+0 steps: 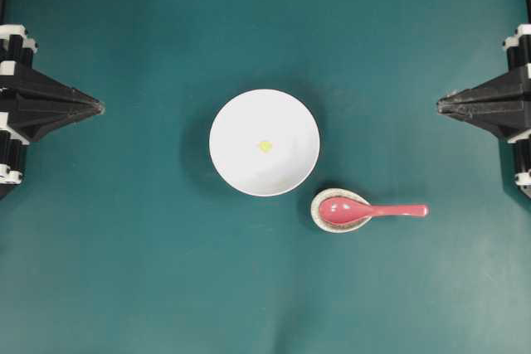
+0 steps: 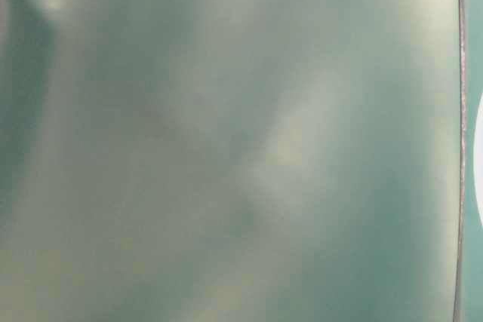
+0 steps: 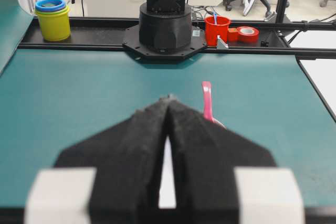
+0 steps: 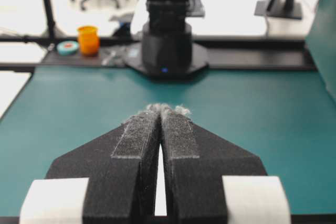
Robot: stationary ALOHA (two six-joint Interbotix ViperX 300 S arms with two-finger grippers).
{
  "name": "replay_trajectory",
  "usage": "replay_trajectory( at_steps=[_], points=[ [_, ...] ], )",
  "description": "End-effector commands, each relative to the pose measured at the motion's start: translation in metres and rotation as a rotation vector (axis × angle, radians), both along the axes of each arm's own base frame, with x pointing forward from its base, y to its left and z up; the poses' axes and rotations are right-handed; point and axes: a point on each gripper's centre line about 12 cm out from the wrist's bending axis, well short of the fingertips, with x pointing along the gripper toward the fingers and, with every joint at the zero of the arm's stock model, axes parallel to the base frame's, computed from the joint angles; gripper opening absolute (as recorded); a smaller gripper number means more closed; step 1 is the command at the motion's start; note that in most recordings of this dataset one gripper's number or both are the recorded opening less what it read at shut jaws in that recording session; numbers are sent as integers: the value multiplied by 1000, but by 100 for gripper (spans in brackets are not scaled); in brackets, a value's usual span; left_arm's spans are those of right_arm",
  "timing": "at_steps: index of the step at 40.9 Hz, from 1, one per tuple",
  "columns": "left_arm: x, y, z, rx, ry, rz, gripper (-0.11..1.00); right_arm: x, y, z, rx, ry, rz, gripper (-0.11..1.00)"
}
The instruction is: Scoop the yellow hexagonal prism block from the bowl with a spoon using the right arm.
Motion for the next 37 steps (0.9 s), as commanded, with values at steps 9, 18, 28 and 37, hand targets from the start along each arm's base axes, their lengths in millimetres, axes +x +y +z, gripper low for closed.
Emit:
replay_trajectory(
  at_steps=[9, 18, 28, 37],
  points=[
    [2, 0, 15, 17, -38, 3, -1, 5, 0, -2, -15, 34, 0, -1],
    [2, 0, 14, 17, -37, 3, -1, 4, 0, -1, -1, 25, 0, -1],
    [2, 0, 15, 18, -38, 3, -1, 5, 0, -2, 2, 34, -1, -1],
    [2, 2, 14, 18, -37, 9, -1, 5, 0, -3, 8, 37, -1, -1]
  ],
)
